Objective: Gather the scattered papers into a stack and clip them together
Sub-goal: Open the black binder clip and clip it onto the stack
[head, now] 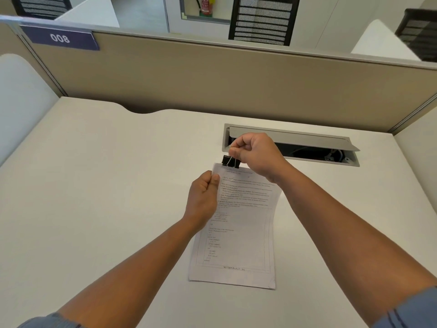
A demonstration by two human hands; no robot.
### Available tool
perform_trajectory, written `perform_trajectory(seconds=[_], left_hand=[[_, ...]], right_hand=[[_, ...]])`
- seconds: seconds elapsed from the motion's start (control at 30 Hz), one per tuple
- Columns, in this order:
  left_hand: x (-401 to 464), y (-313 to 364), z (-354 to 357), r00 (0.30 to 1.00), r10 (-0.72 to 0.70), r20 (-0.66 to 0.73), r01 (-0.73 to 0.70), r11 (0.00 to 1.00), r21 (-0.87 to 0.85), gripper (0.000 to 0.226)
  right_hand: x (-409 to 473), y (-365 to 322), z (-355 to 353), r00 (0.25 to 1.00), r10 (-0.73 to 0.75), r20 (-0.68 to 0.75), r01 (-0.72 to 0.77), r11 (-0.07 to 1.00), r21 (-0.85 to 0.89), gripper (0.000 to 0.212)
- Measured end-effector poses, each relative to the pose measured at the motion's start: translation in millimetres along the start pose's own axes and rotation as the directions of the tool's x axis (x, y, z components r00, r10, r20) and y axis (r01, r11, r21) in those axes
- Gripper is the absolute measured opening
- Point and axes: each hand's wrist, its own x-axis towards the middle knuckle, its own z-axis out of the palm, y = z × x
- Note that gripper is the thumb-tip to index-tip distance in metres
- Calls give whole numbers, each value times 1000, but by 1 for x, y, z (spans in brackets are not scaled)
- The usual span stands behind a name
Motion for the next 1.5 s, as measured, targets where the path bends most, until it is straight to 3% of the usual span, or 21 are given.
perform_trajectory(seconds=[0.33,1.33,1.43,1.5], left_hand=[[-3,2,-1,1000,10,17,-10,1000,20,36],[-5,12,-2,998,-5,64,8,998,-56,32],[-4,11,-3,998,-10,59,13,998,-60,32],[-4,12,-4,999,-5,54,8,998,-67,32]], right_hand=[[-6,-5,2,996,14,88,-13,1000,-12,5],[-6,-7,9,986,52,159,-56,998,21,15],[-8,-4,8,982,51,183,-56,998,23,30],[-11,0,7,979,38,201,-39,999,-1,67]])
